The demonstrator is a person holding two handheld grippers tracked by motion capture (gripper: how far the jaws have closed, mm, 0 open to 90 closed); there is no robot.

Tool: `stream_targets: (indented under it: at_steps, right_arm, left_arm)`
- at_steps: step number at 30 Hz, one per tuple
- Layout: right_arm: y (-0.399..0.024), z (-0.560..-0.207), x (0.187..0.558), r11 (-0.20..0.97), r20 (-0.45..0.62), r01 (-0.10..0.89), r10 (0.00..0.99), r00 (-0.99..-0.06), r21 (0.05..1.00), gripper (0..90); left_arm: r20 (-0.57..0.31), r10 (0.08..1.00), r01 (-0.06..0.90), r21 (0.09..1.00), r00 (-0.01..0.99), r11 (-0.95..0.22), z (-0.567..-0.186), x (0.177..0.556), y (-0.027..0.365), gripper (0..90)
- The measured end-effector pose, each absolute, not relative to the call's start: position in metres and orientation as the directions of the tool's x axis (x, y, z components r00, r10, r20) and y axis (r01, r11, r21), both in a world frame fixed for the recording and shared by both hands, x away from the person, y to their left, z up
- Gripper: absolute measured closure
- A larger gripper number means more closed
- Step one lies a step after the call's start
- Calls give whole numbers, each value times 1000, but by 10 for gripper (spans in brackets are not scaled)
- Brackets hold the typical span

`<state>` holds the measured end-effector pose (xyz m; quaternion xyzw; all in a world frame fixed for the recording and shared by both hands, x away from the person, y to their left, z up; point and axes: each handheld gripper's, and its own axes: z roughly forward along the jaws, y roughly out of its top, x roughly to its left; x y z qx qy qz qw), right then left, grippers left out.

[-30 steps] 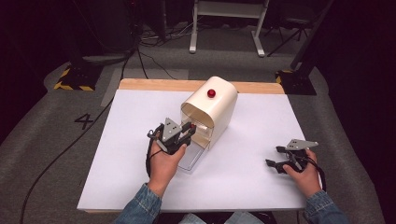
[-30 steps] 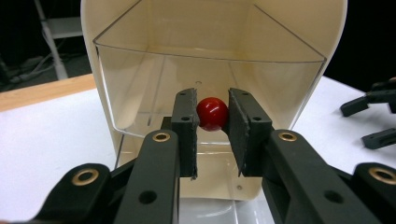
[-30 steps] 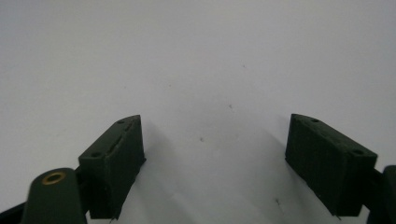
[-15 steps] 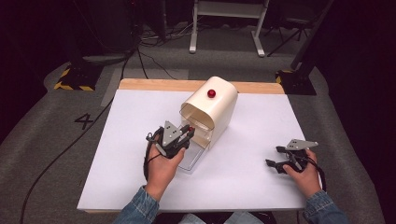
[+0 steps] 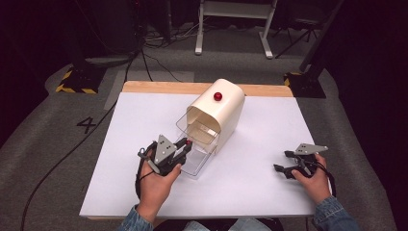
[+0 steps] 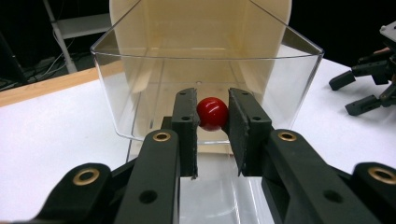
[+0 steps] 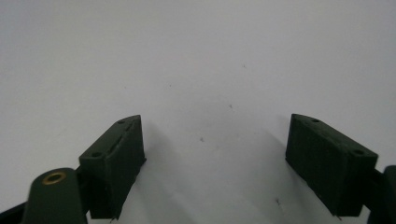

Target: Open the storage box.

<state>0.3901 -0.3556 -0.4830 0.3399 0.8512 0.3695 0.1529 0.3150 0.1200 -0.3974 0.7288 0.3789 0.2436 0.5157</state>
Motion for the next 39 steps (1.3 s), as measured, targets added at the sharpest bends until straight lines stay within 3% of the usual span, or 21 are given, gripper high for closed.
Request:
stream_targets:
  at_steps: [20, 24, 39]
  right_arm:
    - [-356, -483, 390, 495, -8, 467, 692, -722, 733, 194]
    - [-356, -483, 390, 495, -9, 467, 693, -721, 733, 194]
    - [-356, -483, 390, 495, -9, 467, 693, -721, 733, 194]
  left_arm:
    - [-66, 807, 342, 924, 586, -173, -406, 298, 135, 730]
    - [-72, 807, 364, 913, 586, -183, -412, 300, 134, 646]
    - [-61, 811, 394, 894, 582, -216, -423, 295, 140, 503]
